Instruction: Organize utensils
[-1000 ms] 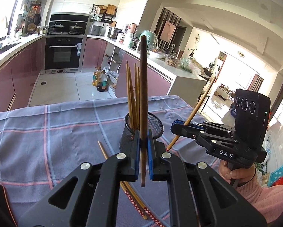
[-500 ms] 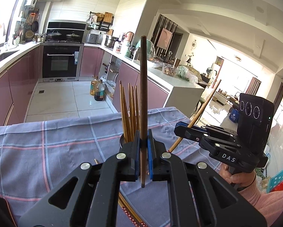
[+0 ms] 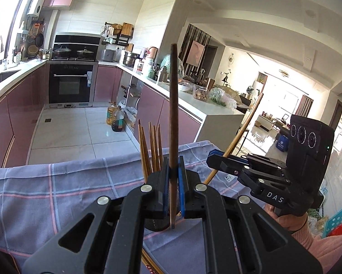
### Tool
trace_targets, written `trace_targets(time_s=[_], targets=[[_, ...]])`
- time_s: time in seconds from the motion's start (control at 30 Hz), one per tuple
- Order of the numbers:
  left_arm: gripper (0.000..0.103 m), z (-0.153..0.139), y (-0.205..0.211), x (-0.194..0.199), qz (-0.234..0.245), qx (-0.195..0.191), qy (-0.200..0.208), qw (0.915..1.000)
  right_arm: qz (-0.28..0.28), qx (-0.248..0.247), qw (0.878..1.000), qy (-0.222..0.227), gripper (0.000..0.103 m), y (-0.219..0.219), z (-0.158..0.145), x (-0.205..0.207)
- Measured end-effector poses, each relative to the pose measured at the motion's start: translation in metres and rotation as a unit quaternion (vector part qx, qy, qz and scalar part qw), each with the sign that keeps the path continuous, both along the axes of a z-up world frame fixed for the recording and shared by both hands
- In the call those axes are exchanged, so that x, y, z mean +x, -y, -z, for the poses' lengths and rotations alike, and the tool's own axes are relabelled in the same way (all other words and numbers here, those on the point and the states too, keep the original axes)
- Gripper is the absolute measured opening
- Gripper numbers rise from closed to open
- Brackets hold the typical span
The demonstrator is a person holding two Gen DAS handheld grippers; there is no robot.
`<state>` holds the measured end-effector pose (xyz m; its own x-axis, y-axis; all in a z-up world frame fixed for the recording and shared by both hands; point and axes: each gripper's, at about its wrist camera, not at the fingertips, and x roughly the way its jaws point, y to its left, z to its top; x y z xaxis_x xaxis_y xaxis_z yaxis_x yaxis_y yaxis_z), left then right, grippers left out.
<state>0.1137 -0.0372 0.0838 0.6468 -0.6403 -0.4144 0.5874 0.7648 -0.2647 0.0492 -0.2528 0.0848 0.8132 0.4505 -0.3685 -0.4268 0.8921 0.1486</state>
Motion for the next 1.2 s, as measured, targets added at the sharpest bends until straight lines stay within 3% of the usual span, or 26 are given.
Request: trace_targets(time_s=[0.43, 0.8, 1.2], targets=[[0.008, -0.004, 0.008, 0.011, -0.01, 0.002, 0.014, 0.9999, 0.005, 0.005, 1.0, 0.01, 0.006, 0.0, -0.003, 0.009], [0.008, 0.007, 0.014, 0.023, -0.022, 0.015, 0.0, 0.9997, 0.015, 0.007, 1.0, -0.008, 0.006, 0.0, 0.008, 0.023], [0.008, 0.019, 0.029, 0.034, -0.01, 0.071, -0.026, 0.9971, 0.018, 0.005, 0.999, -0.038, 0.006, -0.001, 0.022, 0.035]])
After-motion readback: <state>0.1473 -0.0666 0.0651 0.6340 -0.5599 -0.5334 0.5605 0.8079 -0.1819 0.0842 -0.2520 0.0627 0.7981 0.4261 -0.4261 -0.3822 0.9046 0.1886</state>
